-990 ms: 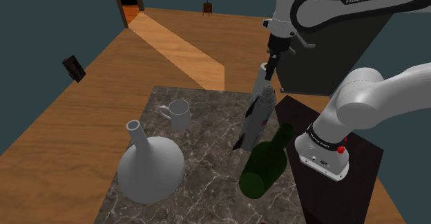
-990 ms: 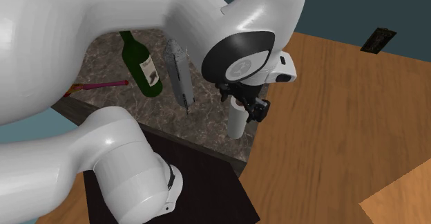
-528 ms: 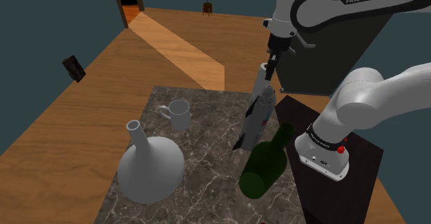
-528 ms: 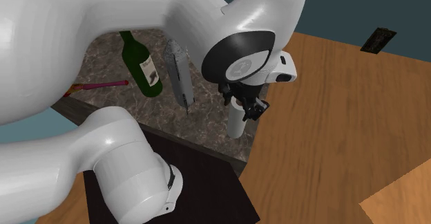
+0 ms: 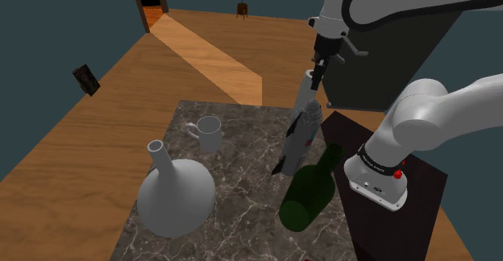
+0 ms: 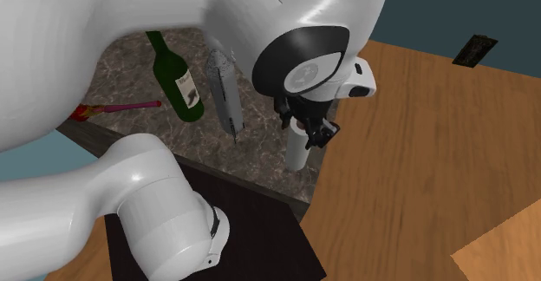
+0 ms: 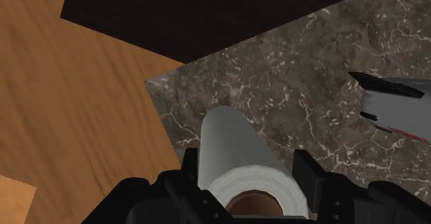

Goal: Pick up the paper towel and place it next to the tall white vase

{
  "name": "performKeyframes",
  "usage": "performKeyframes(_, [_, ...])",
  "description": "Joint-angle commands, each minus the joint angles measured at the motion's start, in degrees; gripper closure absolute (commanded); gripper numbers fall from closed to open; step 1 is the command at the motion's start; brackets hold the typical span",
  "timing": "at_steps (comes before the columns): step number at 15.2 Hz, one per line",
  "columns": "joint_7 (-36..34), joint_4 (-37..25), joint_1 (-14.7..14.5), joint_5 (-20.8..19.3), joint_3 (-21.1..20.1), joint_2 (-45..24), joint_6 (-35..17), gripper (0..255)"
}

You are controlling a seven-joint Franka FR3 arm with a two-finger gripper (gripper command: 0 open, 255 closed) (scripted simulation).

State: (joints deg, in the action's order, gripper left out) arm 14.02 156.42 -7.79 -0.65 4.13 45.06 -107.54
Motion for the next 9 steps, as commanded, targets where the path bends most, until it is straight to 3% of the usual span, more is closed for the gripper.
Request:
performKeyframes(1, [-0.1, -1.4, -0.1, 0.1, -0.1, 0.3, 1.7, 255])
performKeyframes(9, [-0.3, -7.2, -0.2, 0.3, -0.4, 1.0, 8.2, 255])
